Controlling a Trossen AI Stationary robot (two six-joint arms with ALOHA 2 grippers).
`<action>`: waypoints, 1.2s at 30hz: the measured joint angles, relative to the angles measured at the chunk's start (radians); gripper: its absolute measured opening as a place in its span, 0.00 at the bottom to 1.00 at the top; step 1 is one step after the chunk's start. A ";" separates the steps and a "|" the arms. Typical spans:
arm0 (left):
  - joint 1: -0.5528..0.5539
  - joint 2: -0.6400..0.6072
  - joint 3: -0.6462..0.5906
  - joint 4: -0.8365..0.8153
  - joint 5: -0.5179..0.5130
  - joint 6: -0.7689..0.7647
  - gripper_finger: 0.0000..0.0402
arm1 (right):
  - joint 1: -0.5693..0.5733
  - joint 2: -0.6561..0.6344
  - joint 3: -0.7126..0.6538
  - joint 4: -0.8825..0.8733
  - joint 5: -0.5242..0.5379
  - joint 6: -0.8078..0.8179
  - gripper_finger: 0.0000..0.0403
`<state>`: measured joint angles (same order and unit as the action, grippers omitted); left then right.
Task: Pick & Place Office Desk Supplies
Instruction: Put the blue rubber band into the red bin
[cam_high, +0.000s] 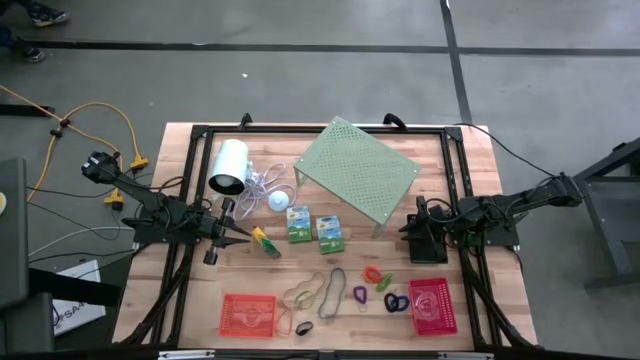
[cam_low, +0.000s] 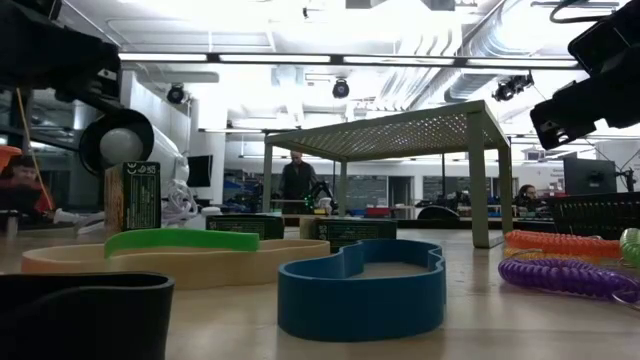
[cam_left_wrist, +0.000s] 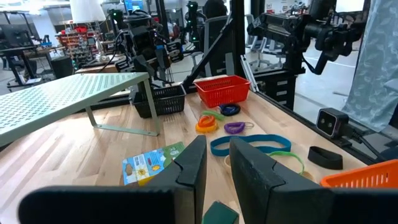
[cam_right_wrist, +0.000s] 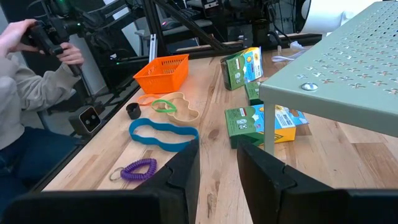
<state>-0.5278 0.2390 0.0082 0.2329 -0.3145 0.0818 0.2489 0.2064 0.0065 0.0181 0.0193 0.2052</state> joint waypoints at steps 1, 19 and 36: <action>0.000 0.000 0.000 0.000 0.000 0.000 0.16 | 0.000 0.000 0.000 0.000 0.000 0.000 0.24; 0.000 0.000 0.000 0.000 0.000 -0.004 0.16 | 0.000 0.000 0.000 0.000 0.000 0.000 0.24; 0.000 0.000 0.000 0.000 0.000 -0.004 0.16 | 0.000 0.000 0.000 0.007 0.002 0.018 0.24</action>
<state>-0.5274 0.2390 0.0082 0.2329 -0.3145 0.0780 0.2489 0.2064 0.0064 0.0251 0.0209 0.2234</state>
